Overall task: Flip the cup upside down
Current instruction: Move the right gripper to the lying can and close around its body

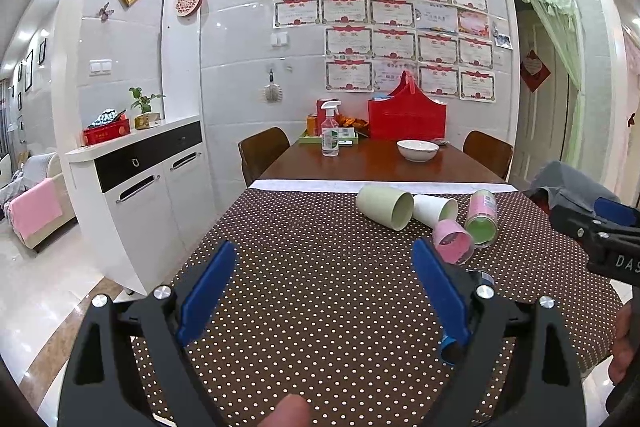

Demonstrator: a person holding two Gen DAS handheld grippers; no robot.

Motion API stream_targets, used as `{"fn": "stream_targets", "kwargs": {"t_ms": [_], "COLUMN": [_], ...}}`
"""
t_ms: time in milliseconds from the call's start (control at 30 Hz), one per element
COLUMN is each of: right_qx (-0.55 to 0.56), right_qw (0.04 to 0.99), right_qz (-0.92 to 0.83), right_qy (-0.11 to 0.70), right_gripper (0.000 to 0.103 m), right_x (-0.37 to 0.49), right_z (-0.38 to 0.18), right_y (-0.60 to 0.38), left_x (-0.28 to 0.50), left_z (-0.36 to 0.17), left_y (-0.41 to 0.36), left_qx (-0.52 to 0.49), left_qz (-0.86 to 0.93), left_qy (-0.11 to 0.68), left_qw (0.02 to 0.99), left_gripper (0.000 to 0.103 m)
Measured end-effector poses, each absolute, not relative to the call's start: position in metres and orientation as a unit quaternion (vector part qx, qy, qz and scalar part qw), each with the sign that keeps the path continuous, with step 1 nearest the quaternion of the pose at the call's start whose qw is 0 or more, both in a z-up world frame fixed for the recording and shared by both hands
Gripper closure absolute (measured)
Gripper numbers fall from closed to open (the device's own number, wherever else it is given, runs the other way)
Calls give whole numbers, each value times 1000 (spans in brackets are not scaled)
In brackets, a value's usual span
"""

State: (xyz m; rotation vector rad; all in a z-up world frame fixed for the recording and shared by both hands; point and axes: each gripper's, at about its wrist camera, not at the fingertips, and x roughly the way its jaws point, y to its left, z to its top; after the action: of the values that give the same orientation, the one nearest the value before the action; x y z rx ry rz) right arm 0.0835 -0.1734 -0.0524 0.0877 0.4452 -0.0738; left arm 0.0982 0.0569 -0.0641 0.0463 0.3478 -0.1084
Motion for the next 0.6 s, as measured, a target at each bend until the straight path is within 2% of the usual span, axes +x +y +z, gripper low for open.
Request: {"fn": "stream_targets", "kwargs": {"t_ms": [433,600], "right_qx": [35,67], "right_qw": [973,965], "right_qz": [-33,-5], "right_qy": [224,254], "right_gripper": [5,5], "right_x": [85,96], "right_z": [-51,-58], "right_y": [-168,-175], "left_x": [97,100], "left_z": [-67,-71], "left_y": [61,63], "left_qx": [18,18], "left_qz": [-47,-42], "left_qy": [170,174], "left_qw": [984,984], "left_gripper": [15,15]}}
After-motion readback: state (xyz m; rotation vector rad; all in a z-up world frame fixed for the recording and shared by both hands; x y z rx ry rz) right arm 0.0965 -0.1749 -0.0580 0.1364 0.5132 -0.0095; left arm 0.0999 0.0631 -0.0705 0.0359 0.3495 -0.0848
